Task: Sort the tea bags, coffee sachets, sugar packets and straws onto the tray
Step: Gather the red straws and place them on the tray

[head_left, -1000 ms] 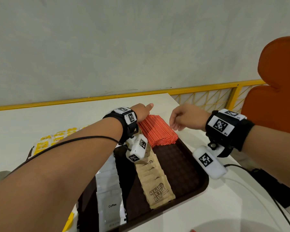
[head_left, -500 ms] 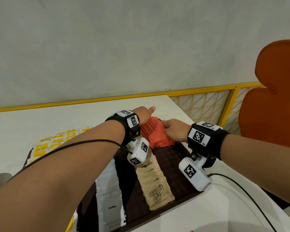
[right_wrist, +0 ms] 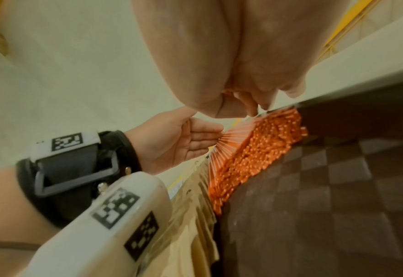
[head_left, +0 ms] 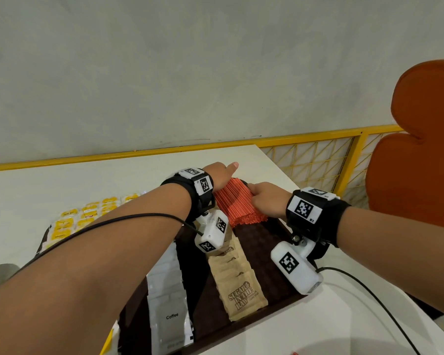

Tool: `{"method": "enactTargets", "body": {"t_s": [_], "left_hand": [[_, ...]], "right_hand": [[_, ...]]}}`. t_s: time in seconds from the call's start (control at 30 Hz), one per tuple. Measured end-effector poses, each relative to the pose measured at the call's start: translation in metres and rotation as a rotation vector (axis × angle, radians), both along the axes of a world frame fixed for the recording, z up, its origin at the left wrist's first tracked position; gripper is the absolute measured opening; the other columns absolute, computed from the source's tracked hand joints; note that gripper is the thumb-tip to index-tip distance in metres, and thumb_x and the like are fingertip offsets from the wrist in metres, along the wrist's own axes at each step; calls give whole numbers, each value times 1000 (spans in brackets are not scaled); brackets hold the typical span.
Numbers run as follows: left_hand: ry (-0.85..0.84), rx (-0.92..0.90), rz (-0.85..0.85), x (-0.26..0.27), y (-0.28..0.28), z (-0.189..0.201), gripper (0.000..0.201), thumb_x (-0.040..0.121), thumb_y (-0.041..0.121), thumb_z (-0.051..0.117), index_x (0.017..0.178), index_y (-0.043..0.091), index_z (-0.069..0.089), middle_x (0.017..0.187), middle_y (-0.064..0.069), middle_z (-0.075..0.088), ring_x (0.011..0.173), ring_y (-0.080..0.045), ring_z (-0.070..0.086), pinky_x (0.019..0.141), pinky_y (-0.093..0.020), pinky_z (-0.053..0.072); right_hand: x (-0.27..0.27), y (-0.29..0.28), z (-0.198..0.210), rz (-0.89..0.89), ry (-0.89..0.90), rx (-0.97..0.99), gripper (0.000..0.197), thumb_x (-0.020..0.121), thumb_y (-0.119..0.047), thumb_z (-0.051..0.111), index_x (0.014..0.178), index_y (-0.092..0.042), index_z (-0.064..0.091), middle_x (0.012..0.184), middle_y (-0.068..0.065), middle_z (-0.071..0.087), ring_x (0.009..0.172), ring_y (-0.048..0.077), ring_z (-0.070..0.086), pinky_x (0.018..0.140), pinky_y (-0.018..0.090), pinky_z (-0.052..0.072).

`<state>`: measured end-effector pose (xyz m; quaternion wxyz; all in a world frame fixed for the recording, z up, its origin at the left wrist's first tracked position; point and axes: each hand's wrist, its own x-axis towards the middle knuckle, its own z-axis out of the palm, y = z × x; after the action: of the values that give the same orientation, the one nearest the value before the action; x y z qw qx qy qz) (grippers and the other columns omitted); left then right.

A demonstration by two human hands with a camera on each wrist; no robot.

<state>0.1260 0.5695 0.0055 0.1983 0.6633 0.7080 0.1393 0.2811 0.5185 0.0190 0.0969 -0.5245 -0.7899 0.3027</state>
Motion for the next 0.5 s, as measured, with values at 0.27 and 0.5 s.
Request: {"method": "enactTargets", "body": {"t_s": [0.27,0.5], "left_hand": [[20,29,-8,-1,-1,0,57,101,51,14,98,13,57,98,-6,53,90,-22,51,84,-31,35],[-30,60,22,7,-18,12,54,101,49,19,98,14,60,88,-3,51,90,-21,48,82,-30,33]], "right_hand": [[12,6,0,-132,22,-46,37,97,-4,37,127,15,46,132,30,51,123,41,47,107,48,34],[10,-10,3,-142,13,-64,39,96,-7,39,132,3,48,132,19,55,122,33,51,105,38,38]]}}
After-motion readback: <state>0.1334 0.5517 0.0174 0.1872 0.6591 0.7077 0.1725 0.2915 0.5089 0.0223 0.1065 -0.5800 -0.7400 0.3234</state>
